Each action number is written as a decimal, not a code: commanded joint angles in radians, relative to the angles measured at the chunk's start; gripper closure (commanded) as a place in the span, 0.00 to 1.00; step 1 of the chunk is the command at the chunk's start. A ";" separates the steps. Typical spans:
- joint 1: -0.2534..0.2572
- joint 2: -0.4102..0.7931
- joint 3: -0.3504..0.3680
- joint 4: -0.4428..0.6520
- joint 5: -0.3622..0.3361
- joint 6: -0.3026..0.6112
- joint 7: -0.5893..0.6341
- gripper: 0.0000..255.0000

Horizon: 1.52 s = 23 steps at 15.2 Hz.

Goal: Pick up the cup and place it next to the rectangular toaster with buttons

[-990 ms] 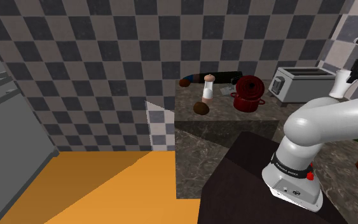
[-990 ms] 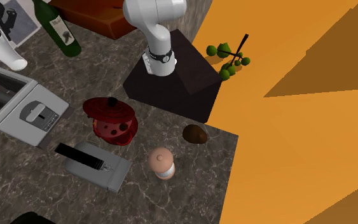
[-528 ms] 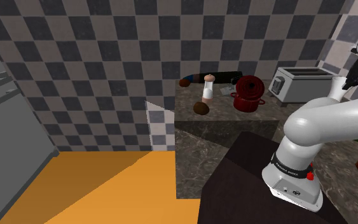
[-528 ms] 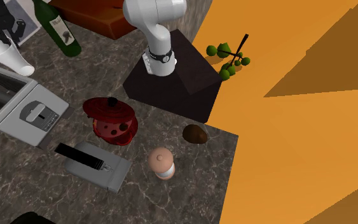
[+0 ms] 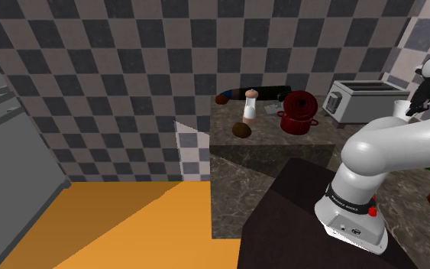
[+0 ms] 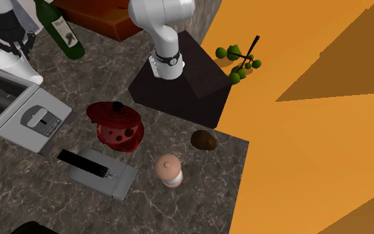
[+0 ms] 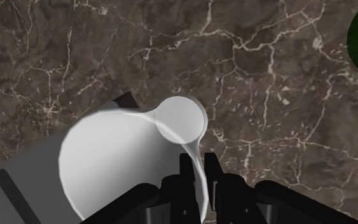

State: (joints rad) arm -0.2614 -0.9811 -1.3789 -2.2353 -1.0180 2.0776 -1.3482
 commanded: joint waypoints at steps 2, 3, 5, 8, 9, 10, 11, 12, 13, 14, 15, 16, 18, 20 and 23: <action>0.007 -0.002 -0.034 -0.017 -0.026 0.030 0.010 1.00; 0.011 -0.003 -0.049 -0.023 -0.037 0.043 0.014 1.00; 0.011 -0.003 -0.049 -0.023 -0.037 0.043 0.014 1.00; 0.011 -0.003 -0.049 -0.023 -0.037 0.042 0.014 1.00; 0.011 -0.003 -0.049 -0.023 -0.037 0.042 0.014 1.00; 0.011 -0.003 -0.049 -0.023 -0.038 0.042 0.014 1.00; 0.011 -0.003 -0.048 -0.023 -0.038 0.042 0.014 0.00; 0.011 -0.003 -0.048 -0.023 -0.038 0.042 0.014 0.00; 0.011 -0.004 -0.049 -0.023 -0.038 0.042 0.014 0.00; 0.011 -0.003 -0.049 -0.023 -0.038 0.043 0.014 0.00; 0.011 -0.003 -0.049 -0.023 -0.038 0.043 0.014 0.00; 0.011 -0.003 -0.049 -0.023 -0.038 0.042 0.014 0.00; -0.030 -0.006 0.020 -0.018 0.004 -0.006 -0.005 0.00; -0.061 -0.009 0.079 -0.009 0.040 -0.051 -0.020 0.00; -0.061 -0.009 0.079 -0.009 0.039 -0.051 -0.020 0.00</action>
State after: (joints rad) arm -0.3204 -0.9899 -1.3028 -2.2447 -0.9806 2.0293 -1.3669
